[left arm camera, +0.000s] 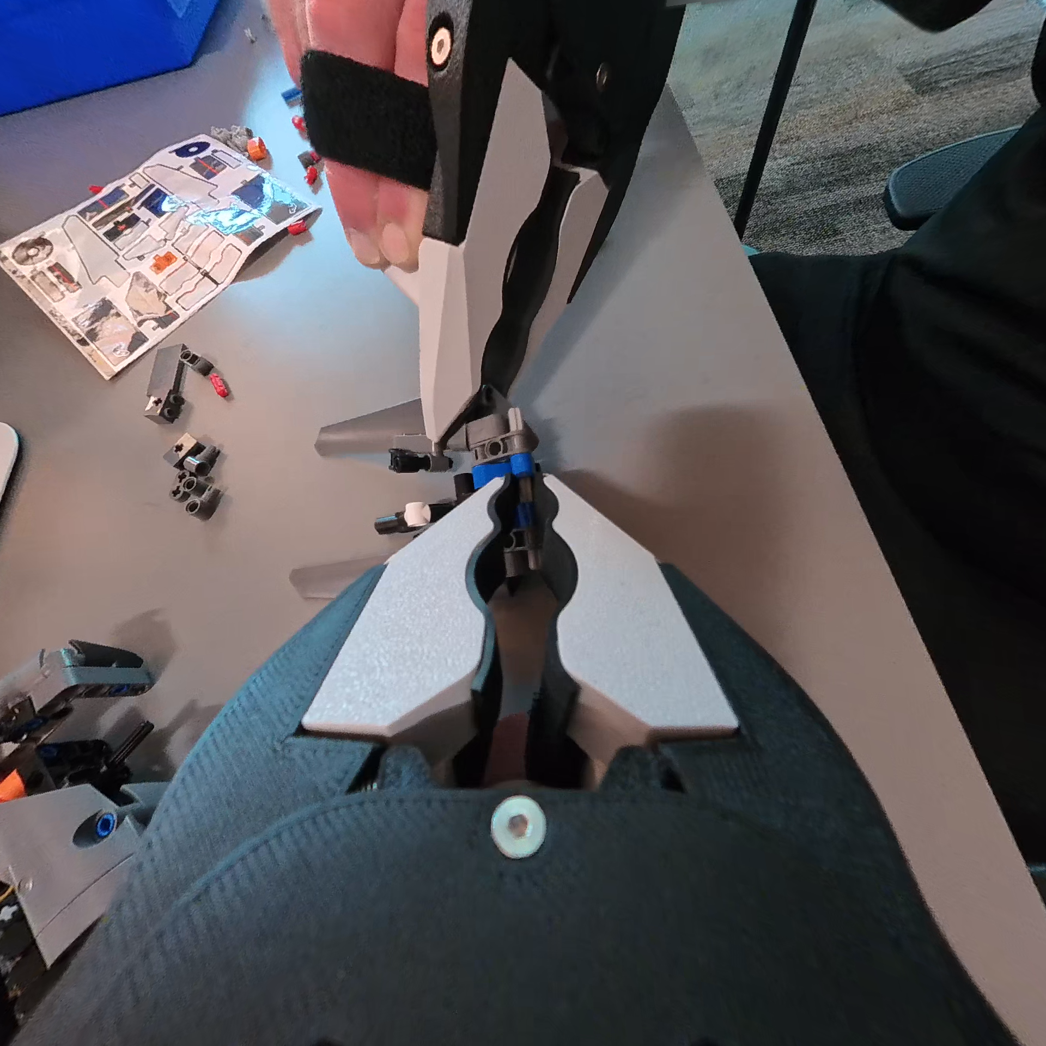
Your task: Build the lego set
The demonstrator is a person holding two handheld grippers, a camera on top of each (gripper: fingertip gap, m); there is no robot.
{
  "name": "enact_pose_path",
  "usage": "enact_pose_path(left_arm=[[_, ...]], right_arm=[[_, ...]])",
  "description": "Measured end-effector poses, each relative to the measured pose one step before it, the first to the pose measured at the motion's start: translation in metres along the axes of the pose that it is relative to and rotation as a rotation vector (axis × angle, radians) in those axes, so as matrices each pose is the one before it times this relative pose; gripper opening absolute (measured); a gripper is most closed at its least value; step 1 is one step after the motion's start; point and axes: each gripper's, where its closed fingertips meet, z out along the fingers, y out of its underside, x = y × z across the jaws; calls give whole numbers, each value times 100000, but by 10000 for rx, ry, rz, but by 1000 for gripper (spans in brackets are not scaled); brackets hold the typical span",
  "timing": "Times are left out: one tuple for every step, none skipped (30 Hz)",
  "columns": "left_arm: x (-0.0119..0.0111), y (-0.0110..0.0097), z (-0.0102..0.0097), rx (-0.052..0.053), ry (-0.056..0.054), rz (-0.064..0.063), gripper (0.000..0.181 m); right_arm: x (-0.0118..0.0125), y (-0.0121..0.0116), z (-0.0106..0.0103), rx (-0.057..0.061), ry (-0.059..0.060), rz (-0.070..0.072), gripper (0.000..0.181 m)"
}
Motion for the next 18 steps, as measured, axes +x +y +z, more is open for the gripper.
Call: enact_pose_path(left_arm=[[7, -31, -31, 33, 36, -31, 2], [3, -3, 1, 5, 35, -36, 2], [-34, -4, 22, -4, -1, -15, 2], [-72, -48, -20, 38, 2, -49, 2], [-40, -36, -29, 34, 29, -70, 2], [-5, -17, -16, 15, 20, -26, 2], [-67, -68, -26, 51, -23, -25, 2], [-95, -112, -66, 89, -11, -66, 2], [-40, -137, -81, 107, 54, -86, 2], [-33, -175, -76, 117, 30, -56, 2], [-86, -217, -78, 148, -7, -64, 2], [-90, -230, -77, 155, 22, -103, 2], [-88, -254, -105, 183, 43, -112, 2], [-92, -284, -129, 202, 19, -83, 2], [-134, -258, -88, 179, -33, -73, 2], [-169, -252, -49, 156, -71, -42, 2], [-144, -267, -49, 171, -40, -54, 2], [-87, -236, -38, 154, 6, -44, 2]], right_arm=[[34, -24, 42, 94, 100, -1, 11], [-7, -21, 19, 110, 76, 15, 11], [-1, 18, 4, 89, 32, 61, 11], [39, 44, 15, 53, 59, 43, 11], [53, 32, 20, 41, 79, 20, 11], [18, -5, 19, 59, 47, 62, 11], [41, 22, -4, 65, 46, 94, 11], [98, 52, -14, 57, 82, 88, 11], [96, 14, -41, 84, 87, 94, 11], [72, -18, -57, 108, 65, 130, 11], [120, 22, -68, 97, 68, 146, 11], [146, 36, -90, 95, 65, 144, 11], [145, 28, -95, 99, 74, 127, 11], [163, 15, -122, 105, 67, 135, 11], [209, 54, -118, 79, 50, 148, 11], [239, 114, -120, 46, 65, 113, 11], [226, 107, -127, 48, 53, 103, 11], [197, 60, -136, 69, 14, 132, 11]])
